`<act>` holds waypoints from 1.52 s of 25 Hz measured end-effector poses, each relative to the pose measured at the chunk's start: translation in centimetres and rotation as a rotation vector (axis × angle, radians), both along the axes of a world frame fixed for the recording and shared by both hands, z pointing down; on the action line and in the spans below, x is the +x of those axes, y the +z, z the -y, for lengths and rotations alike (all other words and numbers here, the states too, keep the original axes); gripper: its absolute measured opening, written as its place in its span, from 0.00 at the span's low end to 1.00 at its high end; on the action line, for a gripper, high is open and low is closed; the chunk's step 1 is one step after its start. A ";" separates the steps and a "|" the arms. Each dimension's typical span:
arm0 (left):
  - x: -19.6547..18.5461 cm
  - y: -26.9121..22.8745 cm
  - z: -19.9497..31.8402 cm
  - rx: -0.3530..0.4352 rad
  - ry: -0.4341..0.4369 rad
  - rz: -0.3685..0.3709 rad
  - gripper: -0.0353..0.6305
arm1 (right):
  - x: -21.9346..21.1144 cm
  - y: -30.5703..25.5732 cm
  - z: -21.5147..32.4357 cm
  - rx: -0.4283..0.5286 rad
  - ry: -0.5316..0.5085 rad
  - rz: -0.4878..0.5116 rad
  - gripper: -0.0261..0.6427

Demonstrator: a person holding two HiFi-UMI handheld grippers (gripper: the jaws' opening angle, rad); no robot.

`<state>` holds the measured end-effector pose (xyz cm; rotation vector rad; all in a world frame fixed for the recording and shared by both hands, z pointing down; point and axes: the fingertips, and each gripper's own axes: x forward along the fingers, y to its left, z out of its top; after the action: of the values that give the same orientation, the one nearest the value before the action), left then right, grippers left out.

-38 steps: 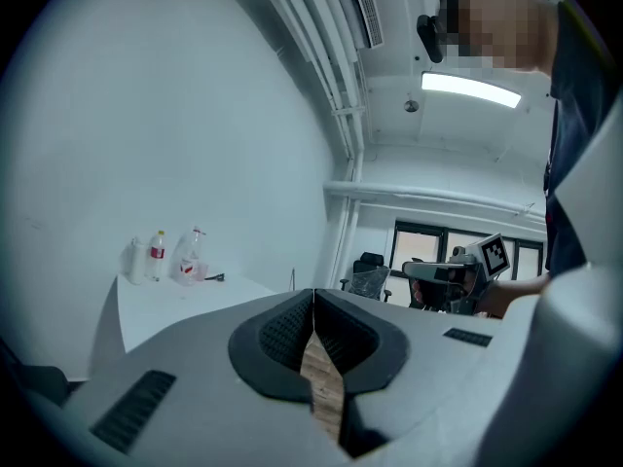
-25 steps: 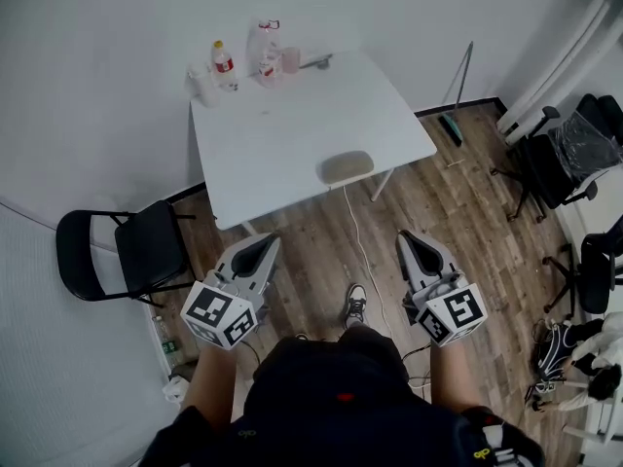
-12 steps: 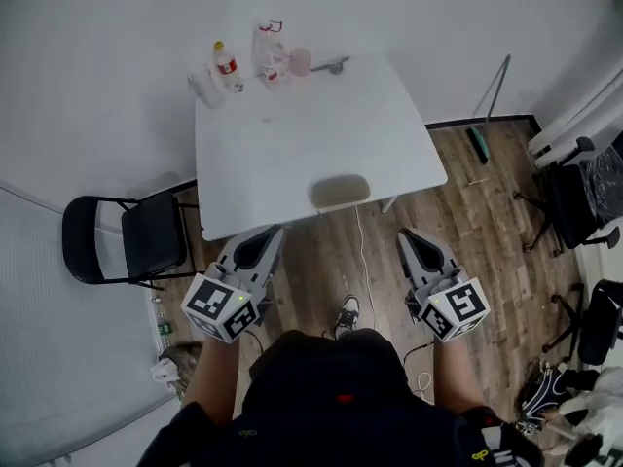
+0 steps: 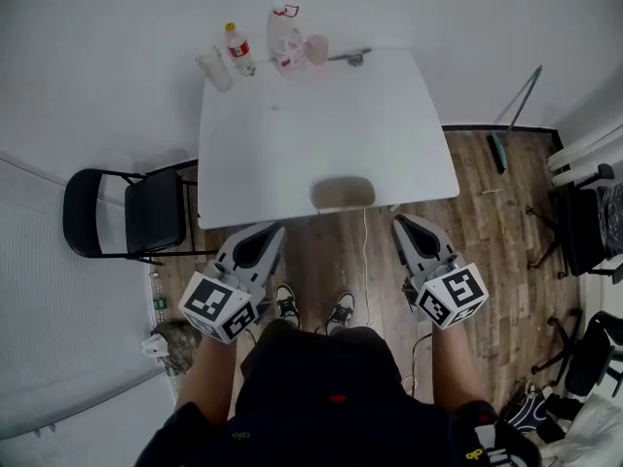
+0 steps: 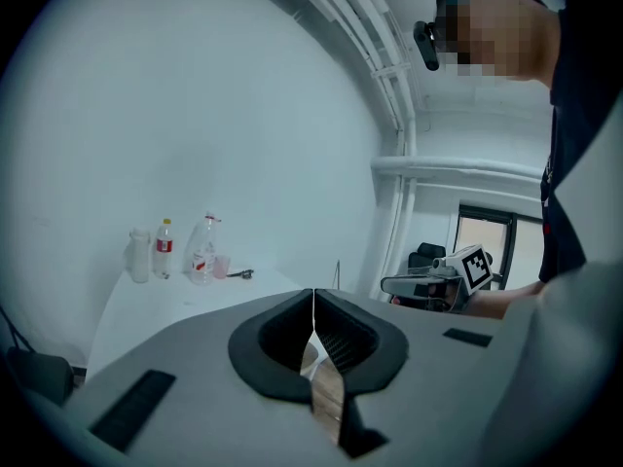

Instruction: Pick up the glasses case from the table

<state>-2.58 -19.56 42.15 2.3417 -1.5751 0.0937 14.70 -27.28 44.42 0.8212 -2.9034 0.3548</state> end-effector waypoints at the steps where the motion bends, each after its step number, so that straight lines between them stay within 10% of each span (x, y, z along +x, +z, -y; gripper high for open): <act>1: -0.4 0.2 0.1 0.003 -0.001 -0.003 0.09 | -0.6 0.4 0.1 0.000 -0.013 -0.020 0.07; 7: -2.6 1.4 1.2 0.001 -0.011 -0.028 0.09 | -4.8 3.0 1.1 0.056 -0.127 -0.213 0.09; 10: -3.6 1.7 1.8 0.000 -0.011 -0.041 0.09 | -7.2 5.6 1.9 0.059 -0.232 -0.326 0.33; 16: -5.7 2.7 2.3 -0.017 -0.035 -0.047 0.09 | -11.0 11.4 3.9 0.017 -0.415 -0.542 0.48; 28: -8.7 5.3 1.9 -0.083 -0.074 -0.050 0.09 | -13.2 22.9 6.5 0.167 -0.740 -1.053 0.57; 38: -10.5 6.3 1.3 -0.116 -0.109 -0.059 0.09 | -13.5 28.2 7.7 0.084 -0.890 -1.270 0.60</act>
<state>-13.03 -20.81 48.46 2.1476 -1.6201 0.0885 1.21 -34.96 72.63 -0.2804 -1.7563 -0.2958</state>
